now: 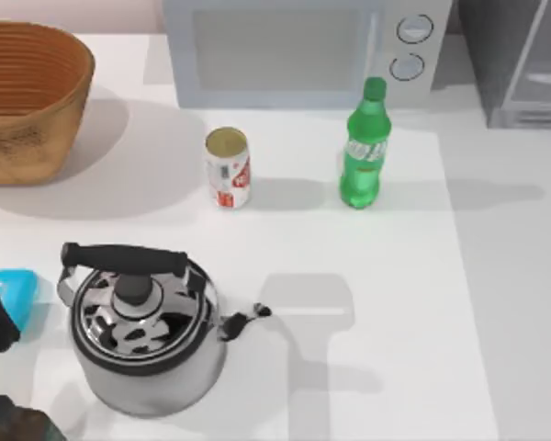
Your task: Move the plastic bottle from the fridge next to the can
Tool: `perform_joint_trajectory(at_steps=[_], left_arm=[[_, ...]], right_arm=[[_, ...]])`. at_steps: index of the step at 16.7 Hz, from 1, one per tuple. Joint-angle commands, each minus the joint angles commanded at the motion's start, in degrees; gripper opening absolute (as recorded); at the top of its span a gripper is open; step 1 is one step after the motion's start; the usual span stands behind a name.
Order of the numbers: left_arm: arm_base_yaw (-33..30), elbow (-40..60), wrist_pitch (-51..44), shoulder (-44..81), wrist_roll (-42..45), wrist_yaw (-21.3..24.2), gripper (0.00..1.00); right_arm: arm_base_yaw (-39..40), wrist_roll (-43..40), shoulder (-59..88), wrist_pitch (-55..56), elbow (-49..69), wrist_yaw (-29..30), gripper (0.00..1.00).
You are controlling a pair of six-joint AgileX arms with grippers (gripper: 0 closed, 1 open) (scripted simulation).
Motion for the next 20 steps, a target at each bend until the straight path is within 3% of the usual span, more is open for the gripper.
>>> perform_joint_trajectory(at_steps=[3, 7, 16, 20], left_arm=[[0.0, 0.0, 0.0, 0.0, 0.0, 0.0, 1.00], [0.0, 0.0, 0.0, 0.0, 0.0, 0.0, 1.00], [0.0, 0.0, 0.0, 0.0, 0.0, 0.0, 1.00], [0.0, 0.0, 0.0, 0.0, 0.0, 0.0, 1.00]], right_arm=[[-5.4, -5.3, 5.0, 0.7, 2.8, -4.5, 1.00], [-20.9, -20.9, 20.0, 1.5, 9.5, -15.0, 1.00], [-71.6, -82.1, 78.7, 2.1, 26.6, -40.4, 1.00], [-90.4, -102.0, 100.6, 1.1, 32.8, -48.4, 1.00]])
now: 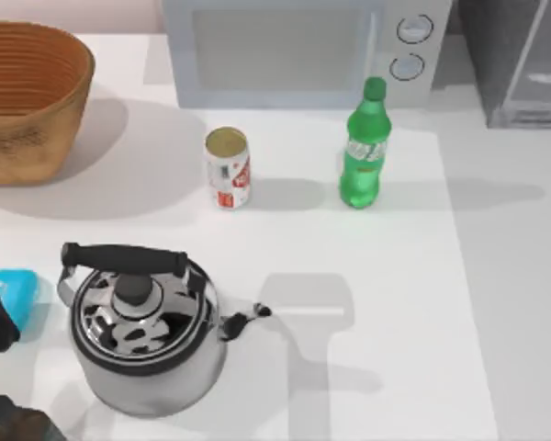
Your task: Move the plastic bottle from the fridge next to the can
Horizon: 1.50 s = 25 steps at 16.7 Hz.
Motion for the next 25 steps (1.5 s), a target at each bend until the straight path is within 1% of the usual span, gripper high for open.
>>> perform_joint_trajectory(at_steps=[3, 5, 7, 12, 14, 16, 19, 21, 25], left_arm=[[0.0, 0.0, 0.0, 0.0, 0.0, 0.0, 1.00], [0.0, 0.0, 0.0, 0.0, 0.0, 0.0, 1.00], [0.0, 0.0, 0.0, 0.0, 0.0, 0.0, 1.00], [0.0, 0.0, 0.0, 0.0, 0.0, 0.0, 1.00], [0.0, 0.0, 0.0, 0.0, 0.0, 0.0, 1.00], [0.0, 0.0, 0.0, 0.0, 0.0, 0.0, 1.00], [0.0, 0.0, 0.0, 0.0, 0.0, 0.0, 1.00], [0.0, 0.0, 0.0, 0.0, 0.0, 0.0, 1.00], [0.0, 0.0, 0.0, 0.0, 0.0, 0.0, 1.00]], right_arm=[[-8.8, -8.7, 10.3, -0.5, 3.0, -3.7, 1.00], [-12.0, -11.5, 14.2, -0.8, 4.2, -5.1, 1.00], [-13.1, -12.3, 15.8, -1.1, 4.8, -5.7, 1.00], [-12.8, -12.2, 15.7, -1.0, 4.6, -5.6, 1.00], [-11.5, -10.3, 15.9, 0.5, 4.5, -5.4, 1.00], [-8.6, -6.2, 16.3, 4.0, 4.3, -4.8, 1.00], [-2.1, 4.6, 16.9, 13.0, 4.0, -3.3, 1.00], [3.3, 14.3, 17.2, 20.5, 3.8, -1.9, 1.00], [15.7, 36.1, 17.6, 37.7, 3.5, 1.2, 1.00]])
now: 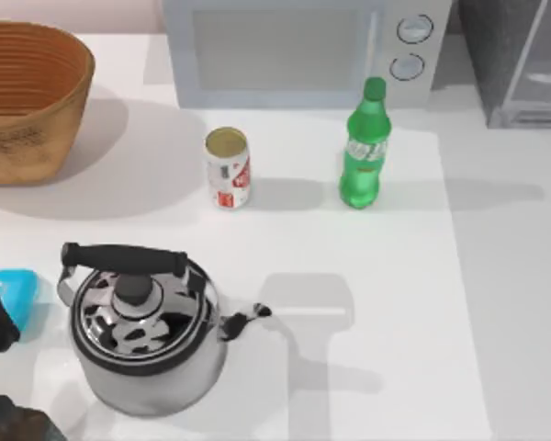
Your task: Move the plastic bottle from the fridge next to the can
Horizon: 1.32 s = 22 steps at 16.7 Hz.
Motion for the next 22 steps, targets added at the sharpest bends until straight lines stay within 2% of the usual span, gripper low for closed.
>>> perform_joint_trajectory(at_steps=[4, 7, 10, 16, 19, 22], left_arm=[[0.0, 0.0, 0.0, 0.0, 0.0, 0.0, 1.00], [0.0, 0.0, 0.0, 0.0, 0.0, 0.0, 1.00], [0.0, 0.0, 0.0, 0.0, 0.0, 0.0, 1.00], [0.0, 0.0, 0.0, 0.0, 0.0, 0.0, 1.00], [0.0, 0.0, 0.0, 0.0, 0.0, 0.0, 1.00], [0.0, 0.0, 0.0, 0.0, 0.0, 0.0, 1.00]], right_arm=[[12.0, 19.1, -0.2, 16.5, -0.3, 2.9, 1.00], [18.7, 28.1, -0.5, 25.1, -0.5, 4.5, 1.00], [21.8, 31.7, -0.7, 28.7, -0.5, 5.3, 1.00], [21.7, 32.1, -1.3, 29.3, -1.6, 5.7, 1.00], [27.3, 36.4, -2.2, 31.4, -3.5, 10.1, 1.00], [37.7, 43.4, -4.1, 34.8, -6.8, 18.1, 1.00]])
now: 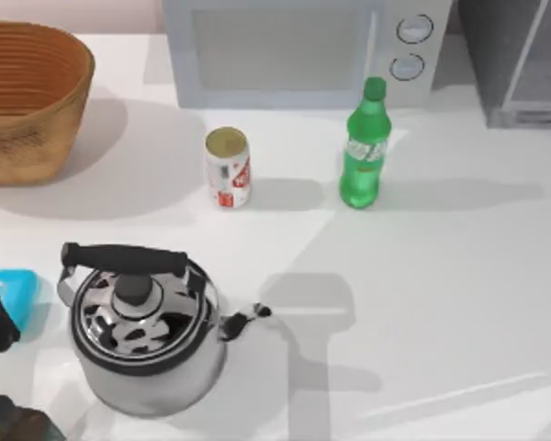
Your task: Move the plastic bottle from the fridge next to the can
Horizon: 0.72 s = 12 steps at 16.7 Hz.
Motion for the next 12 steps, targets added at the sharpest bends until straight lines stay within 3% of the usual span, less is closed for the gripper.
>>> perform_joint_trajectory(at_steps=[7, 12], left_arm=[[0.0, 0.0, 0.0, 0.0, 0.0, 0.0, 1.00], [0.0, 0.0, 0.0, 0.0, 0.0, 0.0, 1.00]], right_arm=[[28.7, 18.3, -6.4, 10.1, -8.6, 22.1, 1.00], [36.0, 23.8, -8.9, 13.5, -11.3, 29.0, 1.00]])
